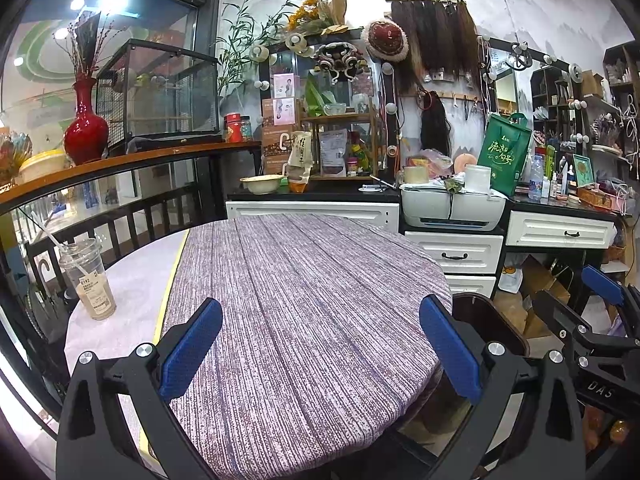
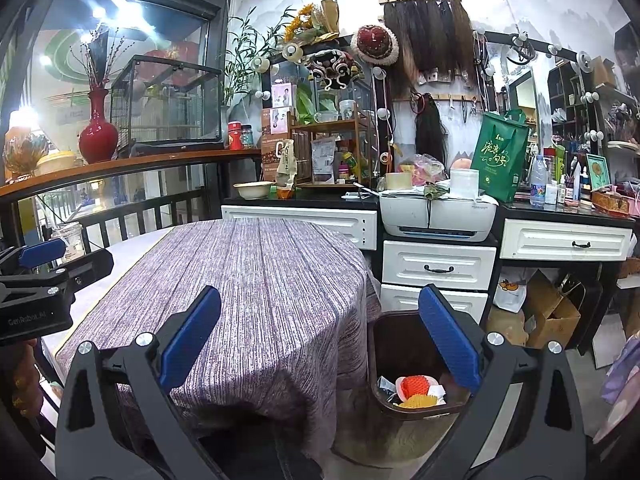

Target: Collect trash

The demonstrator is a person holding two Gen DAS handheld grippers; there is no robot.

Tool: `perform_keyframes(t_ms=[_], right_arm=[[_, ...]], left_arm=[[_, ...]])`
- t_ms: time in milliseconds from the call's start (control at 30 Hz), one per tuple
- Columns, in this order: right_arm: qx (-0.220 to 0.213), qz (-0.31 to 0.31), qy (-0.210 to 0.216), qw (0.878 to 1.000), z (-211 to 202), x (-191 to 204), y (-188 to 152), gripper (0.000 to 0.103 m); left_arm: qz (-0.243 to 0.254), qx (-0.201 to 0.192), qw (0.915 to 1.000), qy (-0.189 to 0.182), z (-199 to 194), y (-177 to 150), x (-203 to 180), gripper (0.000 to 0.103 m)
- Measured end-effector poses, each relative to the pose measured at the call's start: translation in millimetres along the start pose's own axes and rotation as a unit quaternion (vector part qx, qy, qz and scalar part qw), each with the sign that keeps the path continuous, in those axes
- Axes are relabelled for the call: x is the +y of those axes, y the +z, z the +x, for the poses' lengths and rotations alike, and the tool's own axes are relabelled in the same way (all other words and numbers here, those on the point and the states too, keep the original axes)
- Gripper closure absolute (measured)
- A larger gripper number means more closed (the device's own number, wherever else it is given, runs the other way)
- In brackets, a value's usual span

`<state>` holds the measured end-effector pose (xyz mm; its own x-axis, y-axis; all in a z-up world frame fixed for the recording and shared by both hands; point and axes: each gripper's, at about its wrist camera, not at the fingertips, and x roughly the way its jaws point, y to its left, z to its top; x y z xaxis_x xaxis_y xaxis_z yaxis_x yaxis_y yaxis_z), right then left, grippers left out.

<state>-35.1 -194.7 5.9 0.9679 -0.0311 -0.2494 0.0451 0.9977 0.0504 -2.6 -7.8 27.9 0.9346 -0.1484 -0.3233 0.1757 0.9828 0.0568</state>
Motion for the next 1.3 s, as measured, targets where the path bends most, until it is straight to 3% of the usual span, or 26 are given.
perform_keyframes(t_ms=[1300], right_arm=[[0.01,0.0,-0.001,1.0,5.4,-7.8,-5.7,0.006]], left_arm=[[0.02,0.006,0.9997,-0.016,1.2,-6.0,1.1,0.005]])
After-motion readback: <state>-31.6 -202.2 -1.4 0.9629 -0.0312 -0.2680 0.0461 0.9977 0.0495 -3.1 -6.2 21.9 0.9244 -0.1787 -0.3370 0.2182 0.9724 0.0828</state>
